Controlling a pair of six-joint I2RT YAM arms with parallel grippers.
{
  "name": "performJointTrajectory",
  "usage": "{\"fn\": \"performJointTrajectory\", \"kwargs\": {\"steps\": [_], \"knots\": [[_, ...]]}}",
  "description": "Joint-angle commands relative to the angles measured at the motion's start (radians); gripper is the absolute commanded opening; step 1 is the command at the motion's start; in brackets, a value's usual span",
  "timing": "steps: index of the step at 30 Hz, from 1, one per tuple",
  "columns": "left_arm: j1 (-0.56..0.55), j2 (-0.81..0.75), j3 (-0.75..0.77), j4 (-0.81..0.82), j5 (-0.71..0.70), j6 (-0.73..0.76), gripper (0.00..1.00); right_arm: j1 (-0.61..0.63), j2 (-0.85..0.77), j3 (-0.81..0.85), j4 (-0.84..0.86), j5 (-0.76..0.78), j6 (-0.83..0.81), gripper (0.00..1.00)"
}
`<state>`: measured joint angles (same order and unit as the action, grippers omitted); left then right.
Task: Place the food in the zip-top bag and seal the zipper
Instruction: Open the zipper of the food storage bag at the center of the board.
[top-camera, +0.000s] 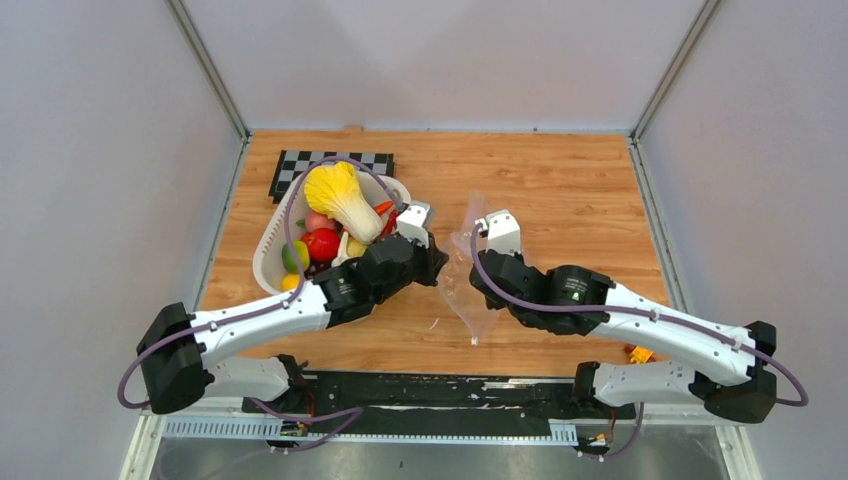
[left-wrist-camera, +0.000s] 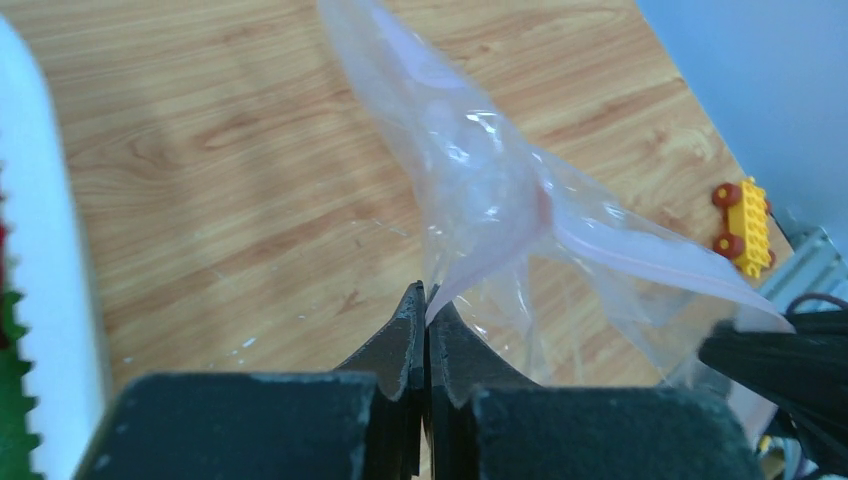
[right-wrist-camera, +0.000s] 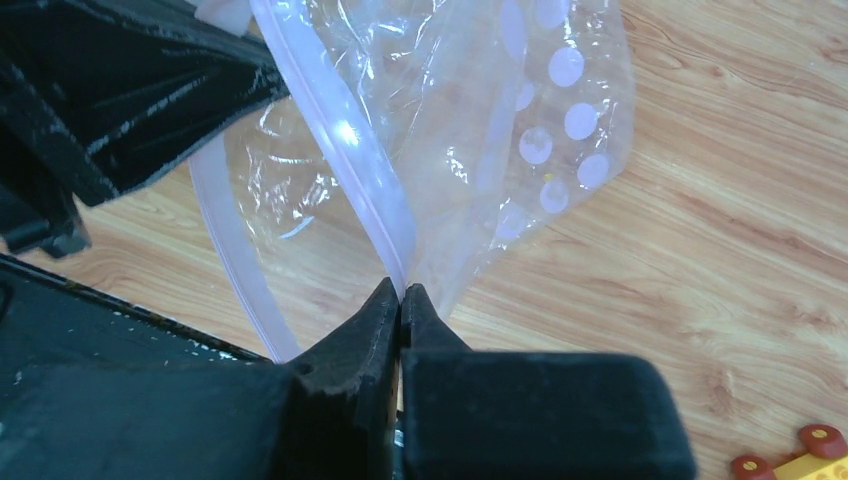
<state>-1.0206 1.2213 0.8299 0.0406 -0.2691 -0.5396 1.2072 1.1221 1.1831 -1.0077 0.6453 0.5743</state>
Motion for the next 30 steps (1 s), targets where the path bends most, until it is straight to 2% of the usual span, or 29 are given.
{"fn": "performJointTrajectory", "kwargs": {"steps": [1, 6, 8, 10, 12, 14, 16, 24, 30], "knots": [[0.024, -0.031, 0.03, -0.033, -0.14, 0.0, 0.0, -0.003, -0.066, 0.028, -0.024, -0.01, 0.035, 0.0], [0.046, 0.031, 0.083, -0.065, -0.136, -0.017, 0.0, -0.001, -0.08, 0.049, -0.126, 0.078, 0.15, 0.0], [0.054, 0.064, 0.116, -0.065, -0.099, 0.001, 0.01, -0.001, -0.107, 0.038, -0.079, 0.069, 0.142, 0.0], [0.063, 0.093, 0.132, -0.033, 0.006, 0.039, 0.11, -0.001, -0.137, 0.009, 0.016, 0.03, 0.099, 0.0], [0.064, 0.12, 0.166, 0.005, 0.109, 0.075, 0.32, -0.004, -0.133, 0.01, 0.041, 0.031, 0.105, 0.0], [0.065, 0.14, 0.202, -0.022, 0.154, 0.083, 0.54, -0.014, -0.107, 0.032, 0.001, 0.091, 0.149, 0.0], [0.068, 0.14, 0.217, -0.048, 0.174, 0.089, 0.64, -0.064, -0.086, 0.038, -0.01, 0.107, 0.164, 0.0], [0.083, 0.023, 0.163, -0.129, 0.233, 0.106, 0.97, -0.317, -0.126, -0.092, 0.251, -0.192, 0.062, 0.0], [0.085, -0.038, 0.159, -0.209, 0.225, 0.121, 1.0, -0.374, -0.11, -0.122, 0.326, -0.272, 0.053, 0.0]]}}
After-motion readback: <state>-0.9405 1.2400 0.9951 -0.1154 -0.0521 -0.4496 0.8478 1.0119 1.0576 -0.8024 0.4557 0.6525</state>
